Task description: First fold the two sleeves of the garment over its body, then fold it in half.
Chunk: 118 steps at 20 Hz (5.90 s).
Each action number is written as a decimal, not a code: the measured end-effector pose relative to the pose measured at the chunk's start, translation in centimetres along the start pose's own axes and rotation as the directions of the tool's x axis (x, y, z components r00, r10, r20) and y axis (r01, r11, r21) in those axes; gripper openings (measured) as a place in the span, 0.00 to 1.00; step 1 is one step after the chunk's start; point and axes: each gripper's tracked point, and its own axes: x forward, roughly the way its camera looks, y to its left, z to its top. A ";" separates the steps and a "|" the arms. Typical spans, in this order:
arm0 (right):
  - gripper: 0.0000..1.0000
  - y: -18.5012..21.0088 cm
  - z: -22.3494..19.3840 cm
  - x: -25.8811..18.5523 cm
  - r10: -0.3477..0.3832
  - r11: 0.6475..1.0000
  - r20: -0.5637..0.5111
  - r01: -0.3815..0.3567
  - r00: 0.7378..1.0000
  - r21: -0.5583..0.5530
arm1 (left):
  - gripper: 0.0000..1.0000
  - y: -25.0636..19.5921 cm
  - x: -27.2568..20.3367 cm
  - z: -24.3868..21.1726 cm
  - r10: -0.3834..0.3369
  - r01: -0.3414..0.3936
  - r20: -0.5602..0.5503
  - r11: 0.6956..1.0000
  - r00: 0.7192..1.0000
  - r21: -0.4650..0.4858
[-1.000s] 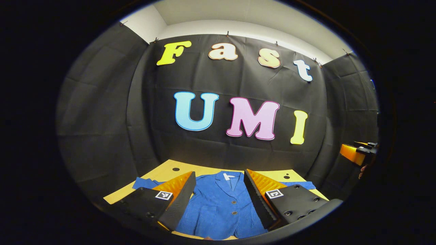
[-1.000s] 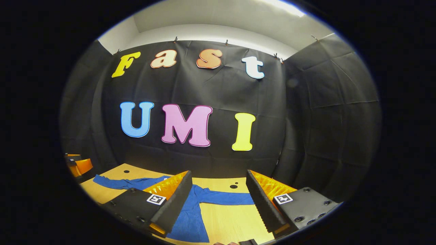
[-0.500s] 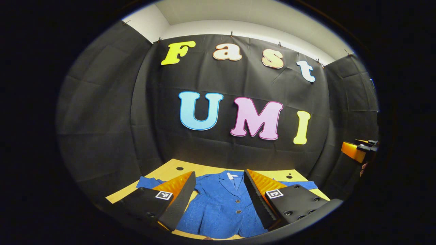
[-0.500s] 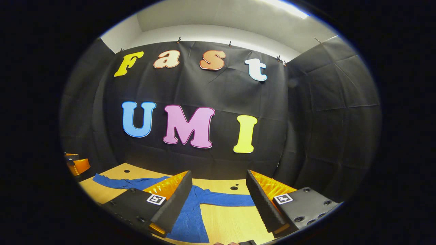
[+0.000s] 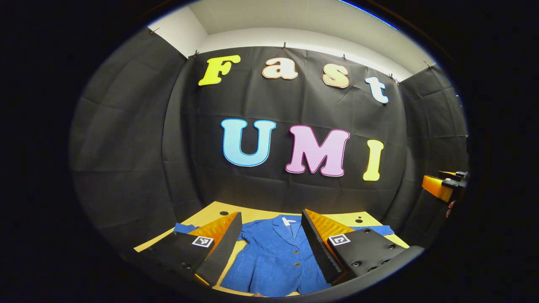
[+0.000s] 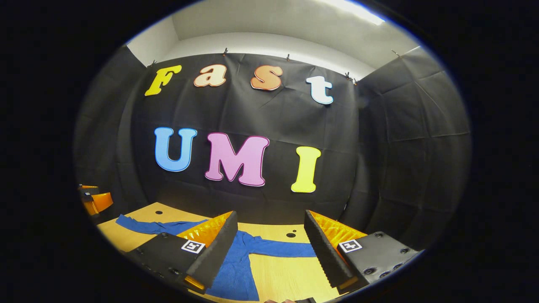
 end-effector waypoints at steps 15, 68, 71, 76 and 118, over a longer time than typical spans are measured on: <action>0.99 -0.9 0.2 -0.5 -0.013 1.000 0.005 0.013 1.000 -0.005 | 0.83 1.3 -1.5 0.2 0.030 -0.030 0.003 0.999 1.000 0.012; 0.19 -24.0 -46.1 27.5 -0.184 0.893 -0.808 0.439 0.560 0.101 | 0.82 -8.6 17.5 -5.1 0.099 -0.084 -0.199 0.993 0.975 0.083; 0.03 -22.9 -45.0 28.0 -0.175 0.896 -0.800 0.429 0.573 0.111 | 0.82 -8.2 16.7 -4.5 0.098 -0.083 -0.181 0.993 0.979 0.086; 0.03 -20.4 -37.9 29.4 -0.186 0.909 -0.714 0.395 0.675 0.136 | 0.82 -5.7 14.7 -5.0 0.108 -0.104 -0.183 0.994 0.977 0.031; 0.97 37.3 -13.5 25.2 0.551 0.835 -0.375 -0.487 0.746 0.258 | 0.82 34.1 8.7 -18.8 0.342 -0.432 -0.479 0.897 0.808 -0.089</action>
